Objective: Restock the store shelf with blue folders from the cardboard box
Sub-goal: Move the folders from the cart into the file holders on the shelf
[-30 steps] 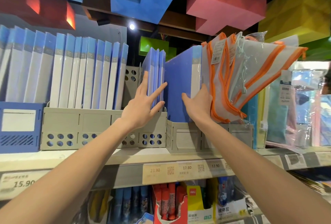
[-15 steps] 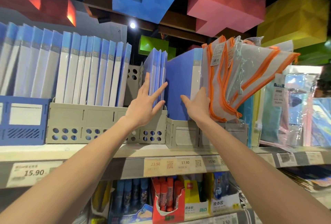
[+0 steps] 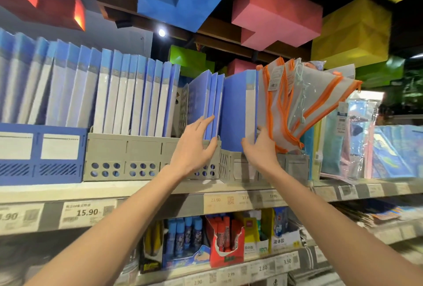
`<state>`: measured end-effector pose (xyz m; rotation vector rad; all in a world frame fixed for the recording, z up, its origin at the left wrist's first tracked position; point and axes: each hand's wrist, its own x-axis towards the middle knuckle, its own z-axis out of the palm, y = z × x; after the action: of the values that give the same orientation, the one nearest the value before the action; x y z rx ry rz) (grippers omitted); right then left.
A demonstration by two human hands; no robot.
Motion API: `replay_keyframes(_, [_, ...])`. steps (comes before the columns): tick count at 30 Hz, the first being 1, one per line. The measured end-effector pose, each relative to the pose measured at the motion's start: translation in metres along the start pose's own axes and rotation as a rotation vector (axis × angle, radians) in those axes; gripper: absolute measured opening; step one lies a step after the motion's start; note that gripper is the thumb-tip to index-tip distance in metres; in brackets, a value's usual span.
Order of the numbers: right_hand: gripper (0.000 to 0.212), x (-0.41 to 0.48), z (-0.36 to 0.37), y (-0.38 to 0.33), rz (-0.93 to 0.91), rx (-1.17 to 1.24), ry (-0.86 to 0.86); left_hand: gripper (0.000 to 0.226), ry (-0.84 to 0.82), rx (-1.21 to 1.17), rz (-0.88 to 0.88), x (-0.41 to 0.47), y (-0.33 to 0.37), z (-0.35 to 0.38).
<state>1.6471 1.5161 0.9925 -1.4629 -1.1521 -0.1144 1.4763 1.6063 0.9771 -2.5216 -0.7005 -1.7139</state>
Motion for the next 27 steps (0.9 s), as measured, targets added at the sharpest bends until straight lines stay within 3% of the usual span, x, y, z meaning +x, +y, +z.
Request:
replay_keyframes(5, [0.055, -0.038, -0.012, -0.009, -0.176, -0.190, 0.068, 0.057, 0.033, -0.084, 0.040, -0.011, 0.023, 0.006])
replay_keyframes(10, [0.040, -0.066, -0.037, -0.015, -0.243, -0.203, 0.011, 0.050, 0.082, -0.207, -0.008, -0.031, 0.059, 0.006])
replay_keyframes(17, [0.033, -0.131, -0.087, -0.001, -0.195, -0.095, -0.058, 0.041, 0.068, -0.221, -0.052, -0.095, 0.106, -0.011])
replay_keyframes(23, [0.020, -0.220, -0.102, 0.035, -0.121, 0.120, -0.211, 0.031, 0.125, -0.207, -0.225, -0.195, 0.156, -0.023])
replay_keyframes(27, [0.021, -0.285, -0.087, 0.057, -0.119, 0.202, -0.329, 0.029, 0.098, -0.077, -0.357, -0.278, 0.178, -0.034])
